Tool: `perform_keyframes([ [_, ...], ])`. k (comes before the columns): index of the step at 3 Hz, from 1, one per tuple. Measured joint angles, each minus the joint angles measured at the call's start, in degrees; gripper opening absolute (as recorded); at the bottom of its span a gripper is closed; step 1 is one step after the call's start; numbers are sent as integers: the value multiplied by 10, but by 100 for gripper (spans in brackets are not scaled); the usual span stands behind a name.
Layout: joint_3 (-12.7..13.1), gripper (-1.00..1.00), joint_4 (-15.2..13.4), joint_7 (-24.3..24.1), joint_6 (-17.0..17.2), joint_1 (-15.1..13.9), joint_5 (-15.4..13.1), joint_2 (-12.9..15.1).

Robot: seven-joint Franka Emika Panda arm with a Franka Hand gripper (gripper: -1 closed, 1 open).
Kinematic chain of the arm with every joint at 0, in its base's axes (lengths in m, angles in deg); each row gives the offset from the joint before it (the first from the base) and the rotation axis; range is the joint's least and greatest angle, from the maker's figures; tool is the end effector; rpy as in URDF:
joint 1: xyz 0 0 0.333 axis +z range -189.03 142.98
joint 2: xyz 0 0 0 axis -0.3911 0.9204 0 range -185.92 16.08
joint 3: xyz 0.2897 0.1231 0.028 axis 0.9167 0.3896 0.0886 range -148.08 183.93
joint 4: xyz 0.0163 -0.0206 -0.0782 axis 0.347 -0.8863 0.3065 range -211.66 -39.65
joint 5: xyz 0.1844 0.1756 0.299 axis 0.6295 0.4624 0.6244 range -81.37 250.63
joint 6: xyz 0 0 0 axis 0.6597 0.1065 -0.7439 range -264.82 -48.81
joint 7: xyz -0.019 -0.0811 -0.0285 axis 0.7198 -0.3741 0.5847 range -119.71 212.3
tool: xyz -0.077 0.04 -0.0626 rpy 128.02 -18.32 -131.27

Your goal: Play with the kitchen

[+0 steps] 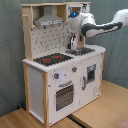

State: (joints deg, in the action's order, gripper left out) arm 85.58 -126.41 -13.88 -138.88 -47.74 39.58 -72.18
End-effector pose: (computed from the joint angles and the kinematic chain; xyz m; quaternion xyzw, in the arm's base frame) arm 0.5138 0.2943 0.5789 0.9484 -0.1266 0.1913 0.2190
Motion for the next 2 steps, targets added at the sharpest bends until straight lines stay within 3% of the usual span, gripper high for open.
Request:
perform_keyframes([
  [2, 0, 100, -45, -11, -47, -73, 68, 0],
])
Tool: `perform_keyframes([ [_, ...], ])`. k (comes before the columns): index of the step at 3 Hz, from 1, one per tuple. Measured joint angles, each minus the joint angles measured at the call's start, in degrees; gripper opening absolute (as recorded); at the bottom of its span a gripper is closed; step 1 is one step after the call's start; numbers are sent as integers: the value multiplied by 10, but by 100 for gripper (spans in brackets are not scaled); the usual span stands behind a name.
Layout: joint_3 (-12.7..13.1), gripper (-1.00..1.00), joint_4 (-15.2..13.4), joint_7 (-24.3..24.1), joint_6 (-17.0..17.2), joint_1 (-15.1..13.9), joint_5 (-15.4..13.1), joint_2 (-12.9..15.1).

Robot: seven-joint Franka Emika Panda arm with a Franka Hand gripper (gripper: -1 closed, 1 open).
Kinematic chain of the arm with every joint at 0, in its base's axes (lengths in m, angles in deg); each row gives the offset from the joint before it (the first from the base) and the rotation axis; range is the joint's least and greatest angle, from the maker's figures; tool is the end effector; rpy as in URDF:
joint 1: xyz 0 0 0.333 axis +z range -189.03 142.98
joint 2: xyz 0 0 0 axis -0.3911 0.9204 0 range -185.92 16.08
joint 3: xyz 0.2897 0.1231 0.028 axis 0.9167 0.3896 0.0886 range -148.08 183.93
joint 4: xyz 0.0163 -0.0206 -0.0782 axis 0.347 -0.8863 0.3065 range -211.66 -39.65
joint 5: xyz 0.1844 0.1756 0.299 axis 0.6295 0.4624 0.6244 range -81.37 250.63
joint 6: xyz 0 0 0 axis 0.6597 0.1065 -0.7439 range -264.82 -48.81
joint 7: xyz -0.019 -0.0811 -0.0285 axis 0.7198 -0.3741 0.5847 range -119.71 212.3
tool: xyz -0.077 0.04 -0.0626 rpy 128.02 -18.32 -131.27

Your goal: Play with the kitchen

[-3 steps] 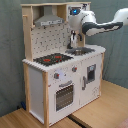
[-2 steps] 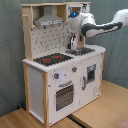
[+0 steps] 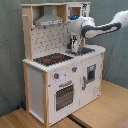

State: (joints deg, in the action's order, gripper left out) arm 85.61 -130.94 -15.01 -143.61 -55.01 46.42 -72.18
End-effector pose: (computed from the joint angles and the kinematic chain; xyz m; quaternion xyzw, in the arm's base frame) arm 0.5367 0.2474 0.5416 0.9568 -0.1756 0.1368 0.1869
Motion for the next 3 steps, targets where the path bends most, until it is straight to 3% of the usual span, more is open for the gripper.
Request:
perform_keyframes([
  [2, 5, 100, -26, 32, -51, -56, 70, 3],
  [3, 7, 100, -46, 76, -72, -64, 92, 3],
])
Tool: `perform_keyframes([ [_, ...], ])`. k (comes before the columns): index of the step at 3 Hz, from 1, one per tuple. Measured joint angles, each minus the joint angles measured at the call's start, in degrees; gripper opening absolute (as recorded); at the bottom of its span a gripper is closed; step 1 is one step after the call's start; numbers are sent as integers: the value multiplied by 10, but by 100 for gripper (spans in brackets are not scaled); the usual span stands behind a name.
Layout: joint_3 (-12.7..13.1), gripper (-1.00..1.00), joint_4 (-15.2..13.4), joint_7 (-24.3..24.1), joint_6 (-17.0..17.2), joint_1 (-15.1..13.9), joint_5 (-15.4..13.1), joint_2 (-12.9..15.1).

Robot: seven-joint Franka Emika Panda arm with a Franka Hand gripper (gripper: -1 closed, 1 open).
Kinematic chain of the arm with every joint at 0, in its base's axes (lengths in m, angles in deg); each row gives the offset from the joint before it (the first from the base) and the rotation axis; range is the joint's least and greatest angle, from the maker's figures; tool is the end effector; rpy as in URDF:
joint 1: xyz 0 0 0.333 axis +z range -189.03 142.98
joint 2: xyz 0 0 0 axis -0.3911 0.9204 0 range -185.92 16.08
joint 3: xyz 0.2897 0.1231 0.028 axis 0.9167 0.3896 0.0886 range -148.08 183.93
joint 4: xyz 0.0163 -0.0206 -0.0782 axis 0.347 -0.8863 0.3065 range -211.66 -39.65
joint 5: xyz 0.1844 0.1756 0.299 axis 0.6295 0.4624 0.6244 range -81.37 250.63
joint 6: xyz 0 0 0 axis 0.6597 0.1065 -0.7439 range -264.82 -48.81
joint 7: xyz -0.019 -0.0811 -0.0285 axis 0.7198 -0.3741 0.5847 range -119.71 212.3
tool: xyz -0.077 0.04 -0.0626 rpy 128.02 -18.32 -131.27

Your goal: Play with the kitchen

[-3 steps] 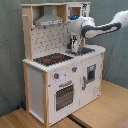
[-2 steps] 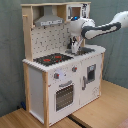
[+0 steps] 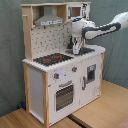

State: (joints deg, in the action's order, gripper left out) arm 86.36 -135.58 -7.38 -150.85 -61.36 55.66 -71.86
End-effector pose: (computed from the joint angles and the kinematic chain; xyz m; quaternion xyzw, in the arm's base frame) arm 0.5488 0.2183 0.5074 0.9786 -0.1486 0.0739 0.1219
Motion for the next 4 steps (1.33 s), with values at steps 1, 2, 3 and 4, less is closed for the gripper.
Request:
perform_keyframes([
  [1, 0, 100, -11, 52, -9, -15, 23, 4],
  [2, 0, 100, -30, 91, -40, -31, 36, 4],
  [3, 6, 100, -32, 93, -40, -31, 40, 4],
  [4, 7, -100, -33, 93, -40, -31, 40, 4],
])
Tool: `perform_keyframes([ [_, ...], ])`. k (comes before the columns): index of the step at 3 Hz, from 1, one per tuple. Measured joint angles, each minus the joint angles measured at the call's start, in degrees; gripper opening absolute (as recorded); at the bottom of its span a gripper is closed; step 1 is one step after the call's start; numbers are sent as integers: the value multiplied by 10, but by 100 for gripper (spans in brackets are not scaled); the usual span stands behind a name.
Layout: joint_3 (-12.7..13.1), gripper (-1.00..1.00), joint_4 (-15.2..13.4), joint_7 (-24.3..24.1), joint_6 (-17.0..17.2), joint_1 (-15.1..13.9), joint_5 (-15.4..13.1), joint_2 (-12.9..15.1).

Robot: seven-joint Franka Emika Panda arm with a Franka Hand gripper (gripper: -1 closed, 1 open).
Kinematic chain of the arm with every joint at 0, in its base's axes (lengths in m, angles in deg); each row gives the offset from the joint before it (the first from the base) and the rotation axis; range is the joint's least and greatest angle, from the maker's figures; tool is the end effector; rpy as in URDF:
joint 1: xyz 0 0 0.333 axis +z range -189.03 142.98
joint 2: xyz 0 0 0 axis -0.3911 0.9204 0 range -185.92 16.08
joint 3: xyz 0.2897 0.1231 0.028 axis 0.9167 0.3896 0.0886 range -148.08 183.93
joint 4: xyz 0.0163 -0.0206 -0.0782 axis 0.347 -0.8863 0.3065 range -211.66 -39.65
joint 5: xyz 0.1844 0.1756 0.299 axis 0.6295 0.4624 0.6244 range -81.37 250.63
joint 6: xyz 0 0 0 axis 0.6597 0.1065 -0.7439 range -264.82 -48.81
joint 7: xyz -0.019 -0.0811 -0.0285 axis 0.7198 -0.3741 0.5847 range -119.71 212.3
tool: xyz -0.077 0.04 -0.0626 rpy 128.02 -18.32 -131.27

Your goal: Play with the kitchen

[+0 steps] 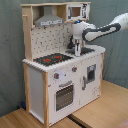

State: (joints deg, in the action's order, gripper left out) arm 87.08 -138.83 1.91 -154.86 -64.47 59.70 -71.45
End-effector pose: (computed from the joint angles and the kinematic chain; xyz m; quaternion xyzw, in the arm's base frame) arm 0.5511 0.2059 0.4846 0.9913 -0.0854 0.0426 0.0911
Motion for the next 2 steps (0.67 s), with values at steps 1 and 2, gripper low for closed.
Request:
perform_keyframes([
  [1, 34, -100, 30, 28, 15, -7, 6, -12],
  [2, 62, -100, 69, 37, 54, -23, 6, -22],
])
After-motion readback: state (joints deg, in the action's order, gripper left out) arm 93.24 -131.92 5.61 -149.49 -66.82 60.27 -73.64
